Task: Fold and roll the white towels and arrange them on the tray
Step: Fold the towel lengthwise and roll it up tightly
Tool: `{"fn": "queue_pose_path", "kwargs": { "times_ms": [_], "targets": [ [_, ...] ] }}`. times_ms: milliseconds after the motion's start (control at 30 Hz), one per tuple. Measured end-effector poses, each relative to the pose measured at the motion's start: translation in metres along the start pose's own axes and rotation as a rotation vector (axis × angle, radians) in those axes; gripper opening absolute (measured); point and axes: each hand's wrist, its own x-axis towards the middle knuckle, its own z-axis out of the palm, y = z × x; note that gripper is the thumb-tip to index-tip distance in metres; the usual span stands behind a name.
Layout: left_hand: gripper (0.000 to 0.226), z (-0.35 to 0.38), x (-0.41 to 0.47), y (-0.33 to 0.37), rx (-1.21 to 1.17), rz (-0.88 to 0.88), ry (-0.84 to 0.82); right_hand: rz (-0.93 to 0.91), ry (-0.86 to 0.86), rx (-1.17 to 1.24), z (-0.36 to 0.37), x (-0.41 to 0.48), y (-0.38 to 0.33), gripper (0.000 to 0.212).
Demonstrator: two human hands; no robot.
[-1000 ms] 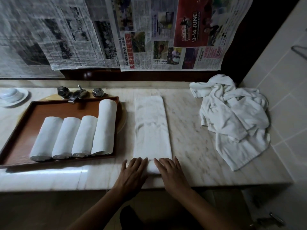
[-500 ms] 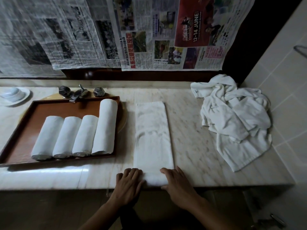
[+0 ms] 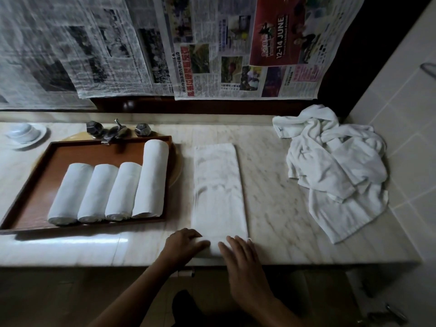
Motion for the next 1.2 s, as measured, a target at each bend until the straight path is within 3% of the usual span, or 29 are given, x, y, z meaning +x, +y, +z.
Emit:
{"fn": "queue_pose_path", "kwargs": {
  "times_ms": [67, 133, 200, 300, 433, 700, 933, 1200],
  "targets": [
    [0.037, 0.001, -0.001, 0.004, -0.108, -0.023, 0.046, 0.023, -0.047, -0.012, 0.001, 0.000, 0.002, 0.073],
    [0.042, 0.006, -0.005, 0.006, -0.152, -0.050, 0.142, 0.025, -0.075, -0.016, 0.001, 0.003, 0.004, 0.075],
    [0.060, 0.016, -0.011, 0.002, -0.037, 0.023, 0.291, 0.016, -0.091, -0.015, 0.001, 0.006, 0.006, 0.074],
    [0.064, 0.038, -0.023, -0.005, 0.263, 0.270, 0.394, 0.005, -0.123, -0.029, 0.000, 0.010, 0.009, 0.075],
    [0.069, 0.065, -0.027, -0.016, 0.493, 0.469, 0.346, 0.024, -0.129, -0.011, 0.000, 0.015, 0.010, 0.074],
    [0.070, 0.039, -0.001, -0.013, 0.593, 0.482, 0.179, 0.076, -0.217, -0.050, -0.001, 0.041, 0.020, 0.077],
    [0.083, 0.018, 0.006, -0.007, 0.636, 0.451, 0.054, -0.008, -0.332, -0.048, -0.010, 0.060, 0.040, 0.089],
    [0.055, 0.026, -0.017, -0.024, 0.445, 0.471, 0.016, 0.084, -0.374, 0.173, -0.027, 0.035, 0.041, 0.051]
  ]
}}
